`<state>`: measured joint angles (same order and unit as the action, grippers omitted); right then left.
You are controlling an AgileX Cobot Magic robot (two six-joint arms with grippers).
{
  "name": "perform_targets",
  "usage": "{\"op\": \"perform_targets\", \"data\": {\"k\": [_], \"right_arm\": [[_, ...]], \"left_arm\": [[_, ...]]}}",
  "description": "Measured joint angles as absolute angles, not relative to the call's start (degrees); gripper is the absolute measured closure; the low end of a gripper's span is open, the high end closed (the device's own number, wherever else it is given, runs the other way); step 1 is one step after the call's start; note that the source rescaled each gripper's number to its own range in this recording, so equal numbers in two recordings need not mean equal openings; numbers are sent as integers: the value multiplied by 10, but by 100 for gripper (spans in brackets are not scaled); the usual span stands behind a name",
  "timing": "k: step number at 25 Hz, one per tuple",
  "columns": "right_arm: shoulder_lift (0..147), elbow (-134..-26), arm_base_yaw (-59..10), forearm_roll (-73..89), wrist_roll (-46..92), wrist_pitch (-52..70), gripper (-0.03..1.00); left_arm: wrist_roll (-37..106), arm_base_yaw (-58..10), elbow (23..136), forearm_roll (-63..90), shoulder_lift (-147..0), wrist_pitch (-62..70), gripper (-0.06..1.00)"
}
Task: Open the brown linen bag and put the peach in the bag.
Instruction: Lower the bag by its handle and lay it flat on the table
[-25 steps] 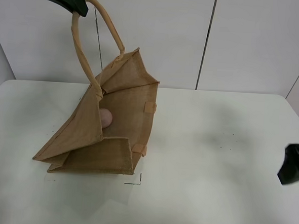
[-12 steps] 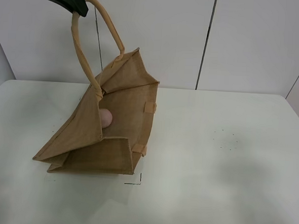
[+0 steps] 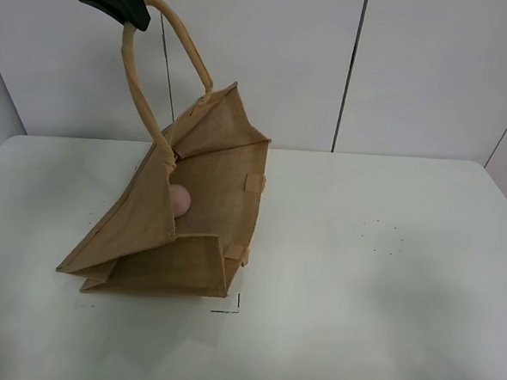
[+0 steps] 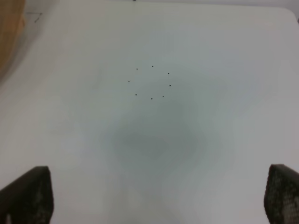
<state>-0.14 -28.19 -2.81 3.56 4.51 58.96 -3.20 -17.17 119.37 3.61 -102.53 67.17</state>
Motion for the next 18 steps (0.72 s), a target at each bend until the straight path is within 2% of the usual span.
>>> {"op": "perform_targets", "data": {"k": [6,18], "right_arm": [[-1,-282,-28,36,45,590,-3],[-1,-282,-28,36,45,590,-3]], "left_arm": [[-29,-172,1162,83,-1058,666,94],[0,-172,1161,104,-1248,628,94]]}}
